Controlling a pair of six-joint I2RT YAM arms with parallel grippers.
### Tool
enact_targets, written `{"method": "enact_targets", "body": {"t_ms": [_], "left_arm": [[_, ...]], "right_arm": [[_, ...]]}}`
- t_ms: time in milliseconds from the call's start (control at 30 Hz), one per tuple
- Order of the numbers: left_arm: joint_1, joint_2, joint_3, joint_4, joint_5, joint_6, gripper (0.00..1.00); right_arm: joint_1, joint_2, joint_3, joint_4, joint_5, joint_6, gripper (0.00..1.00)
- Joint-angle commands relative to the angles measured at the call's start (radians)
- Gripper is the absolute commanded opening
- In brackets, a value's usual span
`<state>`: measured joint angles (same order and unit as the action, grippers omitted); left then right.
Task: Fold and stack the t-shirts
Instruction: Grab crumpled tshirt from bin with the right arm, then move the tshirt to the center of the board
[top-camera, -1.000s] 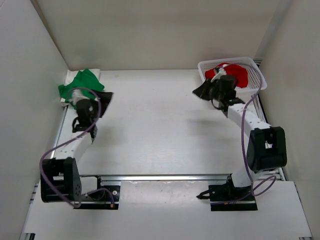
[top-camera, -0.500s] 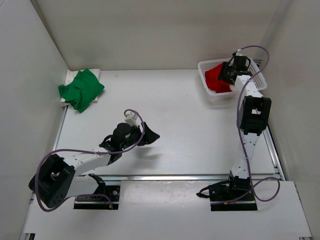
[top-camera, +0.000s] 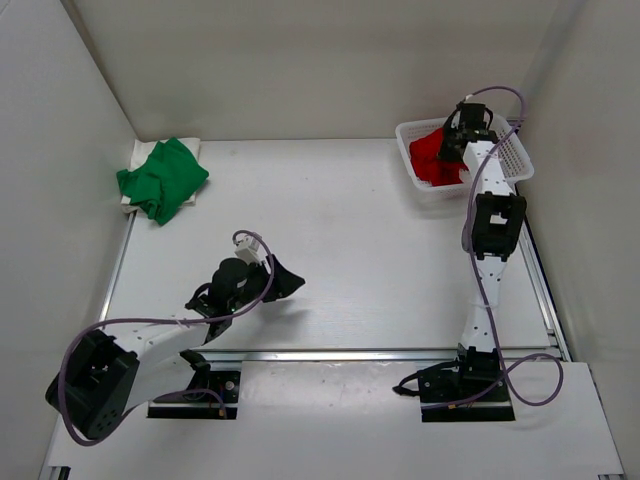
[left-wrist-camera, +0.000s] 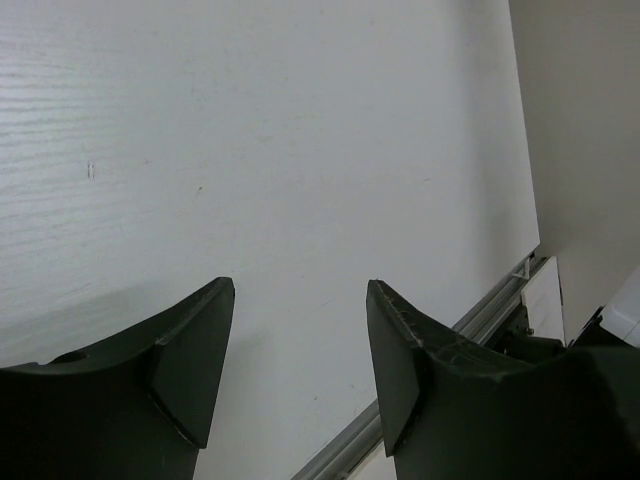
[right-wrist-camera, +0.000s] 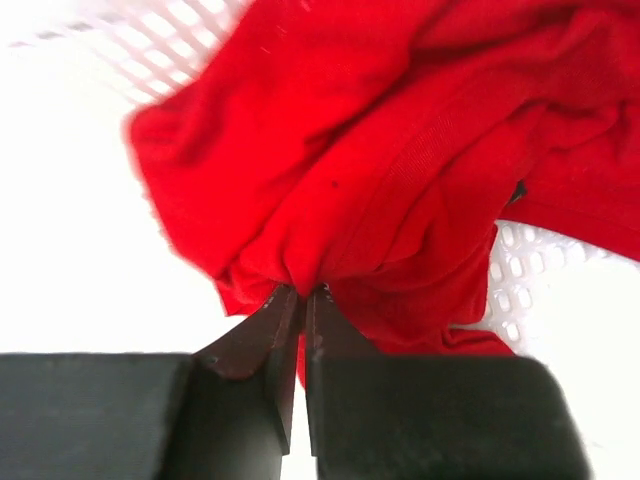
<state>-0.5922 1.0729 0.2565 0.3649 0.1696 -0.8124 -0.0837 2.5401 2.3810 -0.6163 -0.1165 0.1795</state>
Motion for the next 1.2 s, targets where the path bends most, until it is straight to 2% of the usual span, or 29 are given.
{"method": "enact_targets", "body": {"t_ms": [0,133,267,333,433,533,633,733,833,933,1000,1067,1100,1167], "left_arm": [[0.006,-0.007,0.055,-0.001,0.014,0.005,0.66],[0.009,0.033,0.093,0.025,0.048,-0.014,0.66],[0.066,0.071,0.124,0.034,0.099,-0.005,0.65],[0.103,0.07,0.141,0.01,0.097,0.002,0.66],[0.182,0.07,0.167,-0.017,0.137,-0.004,0.66],[0.274,0.042,0.155,-0.021,0.154,-0.014,0.66],[0.343,0.006,0.126,-0.03,0.157,-0.024,0.67],[0.414,-0.031,0.092,-0.06,0.16,-0.034,0.68],[0.486,-0.076,0.066,-0.067,0.173,-0.051,0.68],[0.506,-0.132,0.04,-0.087,0.168,-0.07,0.69],[0.506,-0.184,0.012,-0.102,0.157,-0.073,0.7],[0.512,-0.22,0.003,-0.116,0.125,-0.07,0.71],[0.512,-0.231,-0.005,-0.113,0.113,-0.07,0.71],[0.52,-0.206,0.006,-0.107,0.107,-0.059,0.7]], "right_arm": [[0.018,-0.125,0.098,-0.046,-0.026,-0.001,0.0],[0.022,-0.301,0.164,-0.1,-0.081,0.006,0.0],[0.045,-0.513,0.15,-0.077,-0.36,0.031,0.0],[0.078,-0.612,0.129,-0.045,-0.412,0.028,0.0],[0.182,-0.801,0.032,0.091,-0.489,0.054,0.0],[0.336,-0.976,-0.173,0.298,-0.502,0.071,0.0],[0.456,-1.047,-0.237,0.371,-0.434,0.055,0.0],[0.478,-1.031,-0.189,0.432,-0.544,0.142,0.0],[0.441,-1.002,-0.233,0.51,-0.639,0.24,0.0],[0.36,-0.986,-0.403,0.636,-0.763,0.342,0.0],[0.28,-1.011,-0.624,0.883,-0.816,0.461,0.01],[0.248,-1.029,-0.962,1.084,-0.848,0.614,0.0],[0.233,-1.023,-1.02,1.165,-0.857,0.645,0.0],[0.223,-0.98,-1.188,1.213,-0.856,0.629,0.0]]}}
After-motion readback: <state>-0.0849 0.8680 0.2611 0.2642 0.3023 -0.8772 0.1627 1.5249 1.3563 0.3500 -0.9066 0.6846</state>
